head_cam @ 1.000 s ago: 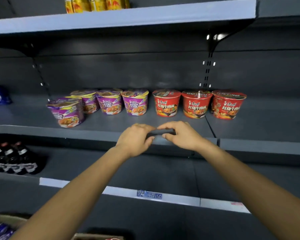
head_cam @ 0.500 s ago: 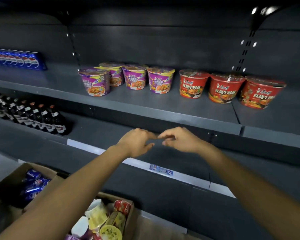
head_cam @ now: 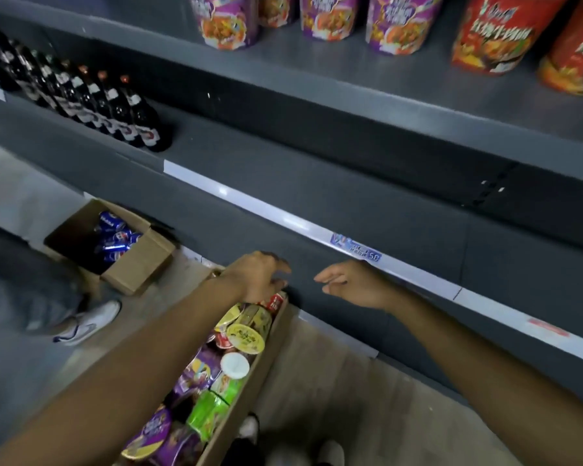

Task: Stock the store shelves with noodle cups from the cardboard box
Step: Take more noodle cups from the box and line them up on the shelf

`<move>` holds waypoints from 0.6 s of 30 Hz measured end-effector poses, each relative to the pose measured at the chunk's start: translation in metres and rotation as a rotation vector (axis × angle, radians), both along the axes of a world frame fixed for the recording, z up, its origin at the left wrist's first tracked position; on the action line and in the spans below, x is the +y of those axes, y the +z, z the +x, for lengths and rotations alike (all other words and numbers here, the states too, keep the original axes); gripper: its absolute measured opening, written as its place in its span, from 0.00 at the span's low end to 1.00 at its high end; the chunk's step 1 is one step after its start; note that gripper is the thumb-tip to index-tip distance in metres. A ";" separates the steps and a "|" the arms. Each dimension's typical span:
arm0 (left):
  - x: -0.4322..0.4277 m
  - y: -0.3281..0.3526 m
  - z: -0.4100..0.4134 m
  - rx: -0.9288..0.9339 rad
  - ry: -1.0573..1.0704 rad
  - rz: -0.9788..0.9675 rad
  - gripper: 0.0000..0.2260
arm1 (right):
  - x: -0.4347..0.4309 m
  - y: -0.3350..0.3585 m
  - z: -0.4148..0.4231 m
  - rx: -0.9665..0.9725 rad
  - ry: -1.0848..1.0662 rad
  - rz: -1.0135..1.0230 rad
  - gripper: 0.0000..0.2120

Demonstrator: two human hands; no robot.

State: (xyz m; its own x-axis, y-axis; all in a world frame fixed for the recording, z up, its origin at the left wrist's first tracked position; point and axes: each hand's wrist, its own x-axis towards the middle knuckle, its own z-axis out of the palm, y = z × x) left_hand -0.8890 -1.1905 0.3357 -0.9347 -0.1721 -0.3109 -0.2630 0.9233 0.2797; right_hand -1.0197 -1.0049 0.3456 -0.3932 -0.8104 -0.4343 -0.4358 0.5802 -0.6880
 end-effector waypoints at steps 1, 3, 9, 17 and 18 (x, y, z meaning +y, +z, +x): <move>-0.007 -0.011 0.008 -0.023 0.005 0.005 0.17 | -0.007 -0.011 0.006 -0.010 0.001 0.011 0.15; -0.023 -0.035 0.024 -0.075 0.004 -0.004 0.14 | -0.025 -0.036 0.019 -0.031 0.000 0.037 0.14; -0.070 -0.097 0.078 -0.182 0.056 0.030 0.18 | -0.078 -0.115 0.070 -0.122 -0.020 0.099 0.13; -0.122 -0.176 0.149 -0.276 0.168 0.057 0.25 | -0.128 -0.195 0.139 -0.143 0.078 0.172 0.14; -0.124 -0.189 0.160 -0.298 0.161 0.025 0.24 | -0.131 -0.208 0.150 -0.147 0.065 0.158 0.14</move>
